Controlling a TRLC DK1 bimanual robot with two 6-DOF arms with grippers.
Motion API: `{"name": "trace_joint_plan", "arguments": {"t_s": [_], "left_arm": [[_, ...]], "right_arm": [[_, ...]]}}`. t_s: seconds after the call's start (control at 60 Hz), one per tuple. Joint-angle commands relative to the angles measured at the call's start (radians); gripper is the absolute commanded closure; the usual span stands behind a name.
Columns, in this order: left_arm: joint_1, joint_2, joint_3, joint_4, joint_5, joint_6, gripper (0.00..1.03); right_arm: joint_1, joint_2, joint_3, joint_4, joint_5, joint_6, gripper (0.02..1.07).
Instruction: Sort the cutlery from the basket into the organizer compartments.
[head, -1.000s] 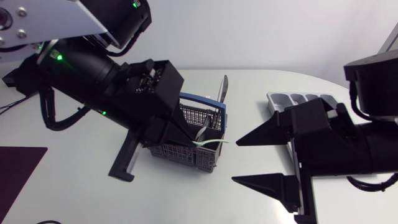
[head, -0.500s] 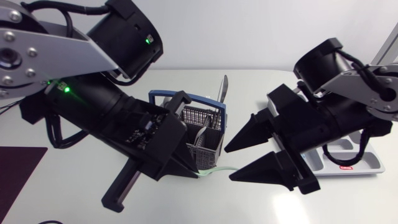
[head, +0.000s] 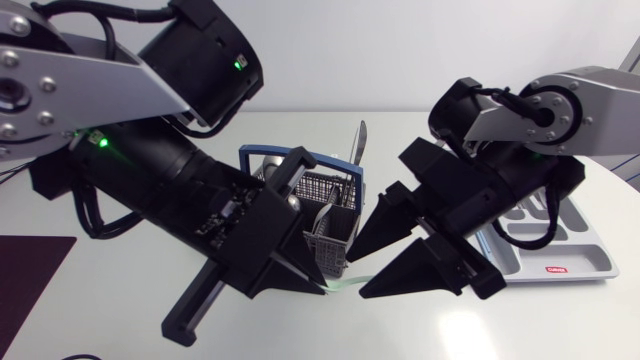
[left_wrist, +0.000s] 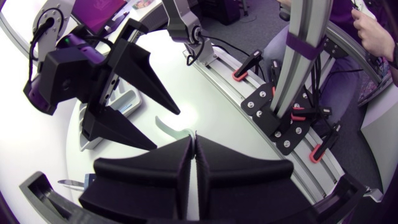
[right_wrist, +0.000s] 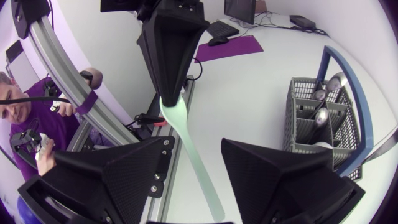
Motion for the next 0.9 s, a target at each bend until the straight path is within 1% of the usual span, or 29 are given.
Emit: {"name": "trace_joint_plan", "arguments": {"t_s": [0.0,0.05,0.117,0.233,0.333,0.4,0.517,0.75,0.783,0.817,0.867,0.883], "left_arm": [[-0.008,0.019,-0.004,-0.001,0.016,0.042,1.00],[-0.007,0.024,-0.001,-0.001,0.018,0.045,1.00],[-0.007,0.028,0.004,-0.001,0.019,0.048,1.00],[-0.008,0.036,0.010,-0.001,0.022,0.053,1.00],[-0.008,0.044,0.013,-0.001,0.025,0.056,1.00],[-0.008,0.047,0.015,0.000,0.025,0.056,1.00],[-0.008,0.051,0.016,0.004,0.025,0.054,1.00],[0.002,0.059,0.027,0.019,0.027,0.044,1.00],[0.009,0.062,0.033,0.020,0.025,0.033,0.94],[0.013,0.064,0.036,0.028,0.025,0.027,0.87],[0.029,0.064,0.039,0.046,0.025,0.011,0.70],[0.030,0.064,0.039,0.053,0.025,0.005,0.66]], "right_arm": [[0.019,0.046,0.033,-0.058,-0.018,-0.086,0.48],[0.028,0.063,0.042,-0.087,-0.018,-0.112,0.54],[0.037,0.085,0.049,-0.110,-0.018,-0.129,0.58],[0.046,0.106,0.050,-0.129,-0.018,-0.149,0.68],[0.046,0.115,0.058,-0.132,-0.019,-0.149,0.80],[0.052,0.115,0.059,-0.133,-0.019,-0.149,0.86],[0.060,0.118,0.062,-0.139,-0.021,-0.149,1.00],[0.060,0.128,0.061,-0.192,-0.024,-0.190,1.01],[0.057,0.126,0.061,-0.207,-0.024,-0.204,1.01],[0.052,0.126,0.059,-0.222,-0.024,-0.221,1.01],[0.046,0.123,0.056,-0.236,-0.024,-0.235,1.01],[0.045,0.122,0.053,-0.236,-0.024,-0.235,1.01]]}}
